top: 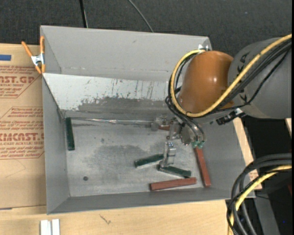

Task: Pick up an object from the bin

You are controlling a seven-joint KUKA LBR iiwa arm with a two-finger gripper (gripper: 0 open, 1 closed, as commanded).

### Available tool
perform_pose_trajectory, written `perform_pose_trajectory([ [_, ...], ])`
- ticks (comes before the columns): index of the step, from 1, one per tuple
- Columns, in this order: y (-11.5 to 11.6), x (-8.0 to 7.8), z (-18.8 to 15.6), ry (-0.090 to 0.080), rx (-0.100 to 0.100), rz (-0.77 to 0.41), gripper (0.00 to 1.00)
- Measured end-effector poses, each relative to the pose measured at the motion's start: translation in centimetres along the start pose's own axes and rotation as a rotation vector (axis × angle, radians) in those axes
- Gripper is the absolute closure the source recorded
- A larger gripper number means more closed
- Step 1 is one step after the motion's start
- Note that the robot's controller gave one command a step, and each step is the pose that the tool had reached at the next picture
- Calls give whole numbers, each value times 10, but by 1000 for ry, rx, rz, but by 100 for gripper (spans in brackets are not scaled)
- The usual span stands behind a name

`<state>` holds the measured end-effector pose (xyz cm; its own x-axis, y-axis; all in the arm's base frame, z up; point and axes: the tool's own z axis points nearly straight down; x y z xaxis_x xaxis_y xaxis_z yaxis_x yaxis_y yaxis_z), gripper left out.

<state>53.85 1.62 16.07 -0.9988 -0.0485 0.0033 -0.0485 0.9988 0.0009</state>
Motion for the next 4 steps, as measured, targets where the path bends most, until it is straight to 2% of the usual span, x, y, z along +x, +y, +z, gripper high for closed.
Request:
perform_pose_trajectory([
  [1,6,-7,-68,-2,0,15,0],
  [2,-1,2,-40,-17,2,-59,0],
  [3,-6,4,23,-8,1,-120,0],
  [4,6,51,89,3,-1,-125,100],
])
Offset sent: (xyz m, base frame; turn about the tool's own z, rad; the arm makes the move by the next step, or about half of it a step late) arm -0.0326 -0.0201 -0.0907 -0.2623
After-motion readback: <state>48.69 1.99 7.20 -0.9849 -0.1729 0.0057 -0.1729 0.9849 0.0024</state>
